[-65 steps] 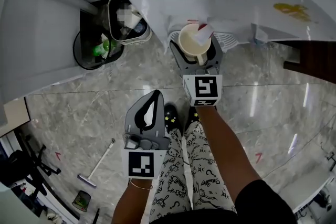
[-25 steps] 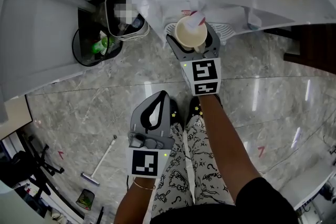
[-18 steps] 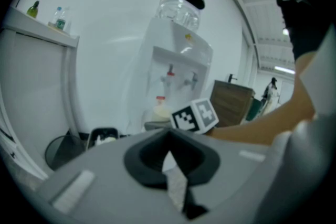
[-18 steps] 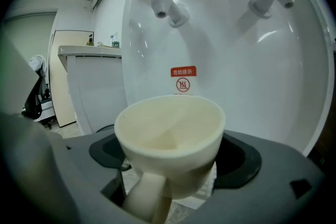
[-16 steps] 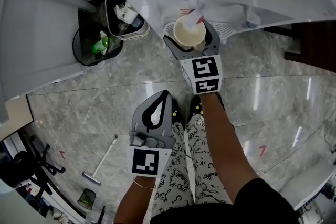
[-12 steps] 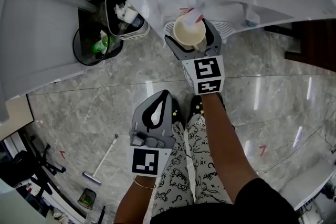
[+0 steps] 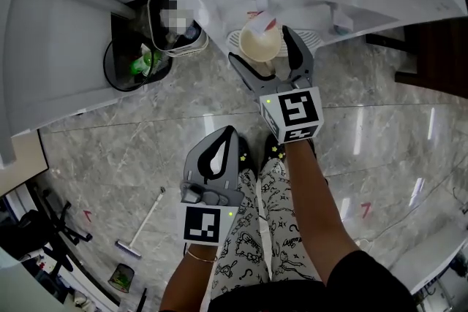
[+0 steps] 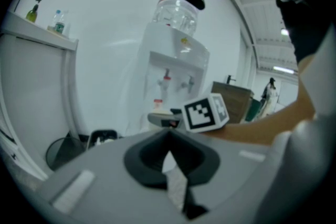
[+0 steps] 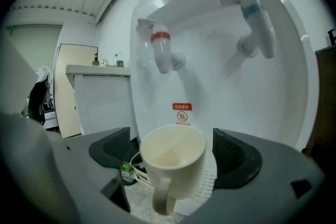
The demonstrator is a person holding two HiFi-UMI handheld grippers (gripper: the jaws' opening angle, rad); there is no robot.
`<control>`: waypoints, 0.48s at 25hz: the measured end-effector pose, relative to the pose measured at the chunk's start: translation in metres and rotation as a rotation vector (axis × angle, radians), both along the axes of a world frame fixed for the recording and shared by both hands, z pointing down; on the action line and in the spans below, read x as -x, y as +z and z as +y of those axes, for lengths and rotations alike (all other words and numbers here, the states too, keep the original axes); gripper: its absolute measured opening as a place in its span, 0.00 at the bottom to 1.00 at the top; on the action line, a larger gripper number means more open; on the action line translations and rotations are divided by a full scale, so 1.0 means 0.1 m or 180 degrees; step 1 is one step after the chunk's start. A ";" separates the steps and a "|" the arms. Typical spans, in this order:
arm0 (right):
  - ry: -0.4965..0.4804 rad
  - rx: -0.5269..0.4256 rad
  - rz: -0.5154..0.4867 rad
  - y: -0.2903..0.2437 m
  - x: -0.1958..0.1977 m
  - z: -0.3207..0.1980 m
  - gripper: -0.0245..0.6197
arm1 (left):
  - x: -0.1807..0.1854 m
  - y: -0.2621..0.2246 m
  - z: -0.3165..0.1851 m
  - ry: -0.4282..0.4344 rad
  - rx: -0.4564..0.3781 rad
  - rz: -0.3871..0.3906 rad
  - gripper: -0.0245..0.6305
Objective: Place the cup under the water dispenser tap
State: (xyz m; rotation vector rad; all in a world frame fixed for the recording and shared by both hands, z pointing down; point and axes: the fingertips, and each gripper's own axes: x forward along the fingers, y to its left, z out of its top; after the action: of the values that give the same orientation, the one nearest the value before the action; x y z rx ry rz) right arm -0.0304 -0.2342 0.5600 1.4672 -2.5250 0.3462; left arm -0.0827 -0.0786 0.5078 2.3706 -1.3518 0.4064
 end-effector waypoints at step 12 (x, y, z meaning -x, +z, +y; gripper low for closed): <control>-0.0072 0.0358 0.0001 -1.08 -0.60 1.17 0.73 | 0.19 -1.17 0.15 -0.0079 -0.0474 -0.0089 0.03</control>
State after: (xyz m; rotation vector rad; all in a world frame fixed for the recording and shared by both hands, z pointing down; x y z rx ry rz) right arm 0.0295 -0.1172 0.4519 1.3962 -2.4761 0.4760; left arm -0.1018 -0.0640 0.3904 2.4730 -1.4695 0.3441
